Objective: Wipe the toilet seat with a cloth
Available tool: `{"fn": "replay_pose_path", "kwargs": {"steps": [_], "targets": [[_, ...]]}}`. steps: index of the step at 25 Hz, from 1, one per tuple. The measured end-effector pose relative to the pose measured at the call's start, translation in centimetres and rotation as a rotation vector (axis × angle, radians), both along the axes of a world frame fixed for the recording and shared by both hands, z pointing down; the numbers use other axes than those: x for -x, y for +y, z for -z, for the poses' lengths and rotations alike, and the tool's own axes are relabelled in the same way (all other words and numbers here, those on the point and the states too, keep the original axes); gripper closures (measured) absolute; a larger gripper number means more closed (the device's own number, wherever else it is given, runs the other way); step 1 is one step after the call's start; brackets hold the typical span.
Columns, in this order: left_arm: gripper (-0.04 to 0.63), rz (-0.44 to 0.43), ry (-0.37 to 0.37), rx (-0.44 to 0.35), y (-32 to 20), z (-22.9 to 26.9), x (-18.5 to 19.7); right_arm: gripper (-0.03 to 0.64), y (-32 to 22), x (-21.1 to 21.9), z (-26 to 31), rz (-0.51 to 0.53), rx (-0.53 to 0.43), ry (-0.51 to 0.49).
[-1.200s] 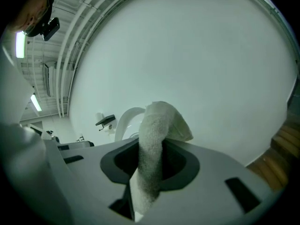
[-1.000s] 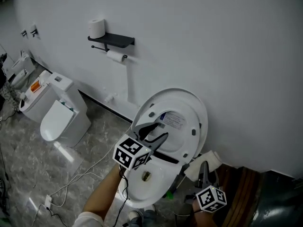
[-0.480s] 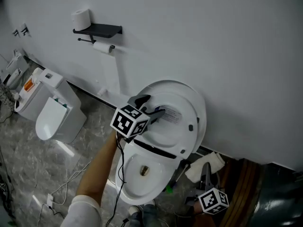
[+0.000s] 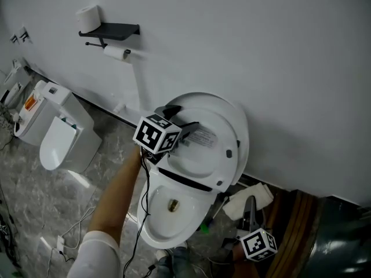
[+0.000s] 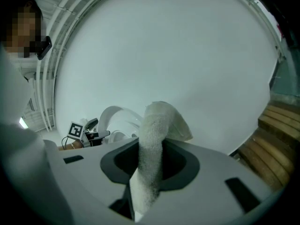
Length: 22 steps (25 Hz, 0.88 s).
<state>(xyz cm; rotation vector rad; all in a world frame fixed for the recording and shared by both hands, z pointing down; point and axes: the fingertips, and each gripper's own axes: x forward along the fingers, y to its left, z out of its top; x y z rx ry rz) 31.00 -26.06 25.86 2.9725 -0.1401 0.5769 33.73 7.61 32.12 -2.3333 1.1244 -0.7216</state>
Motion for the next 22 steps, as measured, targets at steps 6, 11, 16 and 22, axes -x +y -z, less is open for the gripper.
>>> {"fn": "replay_pose_path", "kwargs": {"steps": [6, 11, 16, 22], "targets": [[0.256, 0.038, 0.031, 0.03, -0.8, 0.0, -0.4, 0.517, 0.8, -1.1, -0.6, -0.036, -0.017, -0.03], [0.256, 0.044, 0.057, 0.127, -0.5, 0.5, 0.6, 0.517, 0.7, -0.9, -0.4, -0.044, -0.033, -0.049], [0.256, 0.043, 0.025, 0.128, -0.1, 0.6, 1.3, 0.517, 0.3, -0.4, 0.7, -0.037, -0.063, -0.041], [0.258, 0.013, 0.031, 0.109, 1.6, 1.1, 3.2, 0.517, 1.0, 0.9, 1.5, -0.024, -0.052, -0.021]]}}
